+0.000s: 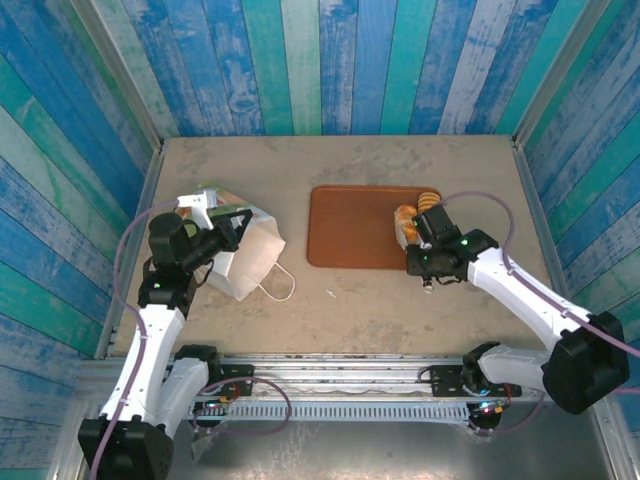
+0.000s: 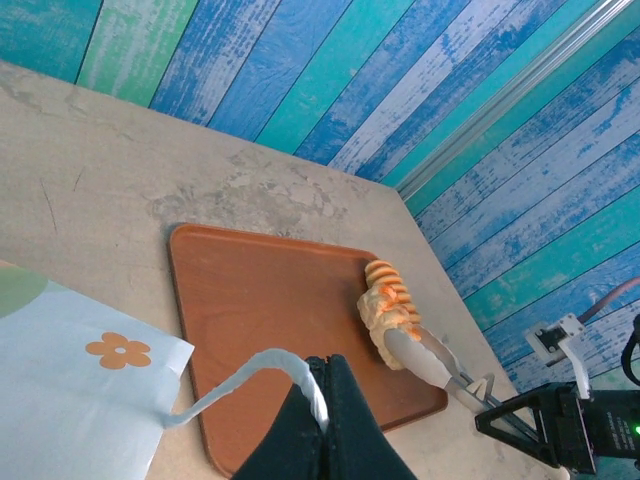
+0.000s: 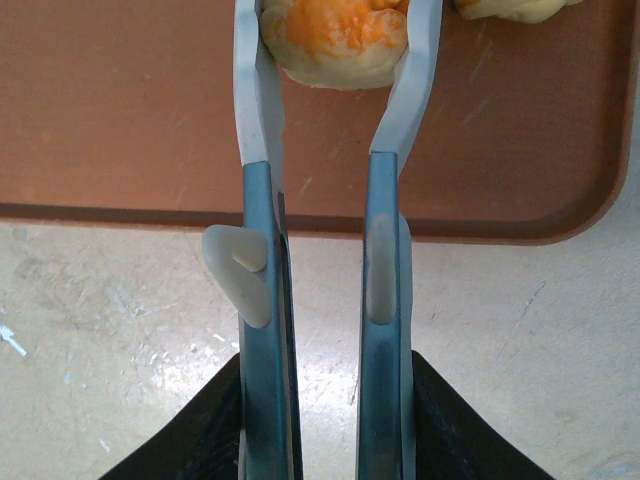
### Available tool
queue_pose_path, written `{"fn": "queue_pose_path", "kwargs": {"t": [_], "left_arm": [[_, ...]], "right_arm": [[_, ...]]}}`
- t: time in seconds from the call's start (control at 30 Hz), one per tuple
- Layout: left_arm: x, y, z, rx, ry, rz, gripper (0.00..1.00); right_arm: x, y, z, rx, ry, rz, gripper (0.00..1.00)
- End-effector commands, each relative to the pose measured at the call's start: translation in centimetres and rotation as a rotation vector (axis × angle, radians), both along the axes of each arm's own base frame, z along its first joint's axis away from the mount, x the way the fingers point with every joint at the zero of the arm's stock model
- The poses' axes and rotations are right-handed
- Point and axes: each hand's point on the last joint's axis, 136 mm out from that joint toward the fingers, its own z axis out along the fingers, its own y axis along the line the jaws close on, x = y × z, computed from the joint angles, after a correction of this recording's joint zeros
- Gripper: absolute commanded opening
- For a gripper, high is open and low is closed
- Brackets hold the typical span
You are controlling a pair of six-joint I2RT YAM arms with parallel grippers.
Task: Take the fake bread out of the paper bag
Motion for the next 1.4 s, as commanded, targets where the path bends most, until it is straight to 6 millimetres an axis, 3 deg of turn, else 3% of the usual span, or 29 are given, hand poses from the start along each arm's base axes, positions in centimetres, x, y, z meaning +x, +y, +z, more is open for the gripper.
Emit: {"fn": "queue_pose_path", "kwargs": {"t": [0.0,0.6,1.1,1.37], "left_arm": [[0.2,0.1,0.0,0.029,-0.038,0.005,0.00],[0.3,0.7,-0.1,0.055,-0.050,0.037,0.00],[0.5,0.7,-0.4,0.042,-0.041,0.046,0.00],[0.4,0.8,-0.4,0.041,-0.040,0.049,0.00]], "right_arm": [[1.5,0.2,1.1,-0.007,-0.020,0.001,0.38],[6.2,0.5,-1.3,-0.123,0.056,-0.039,0.45],[7.3,-0.1,1.5,-0.152,-0.017,-0.055,0.57],[8.3,0.4,0.8,-0.175,0.000,-0.030,0.54]]}}
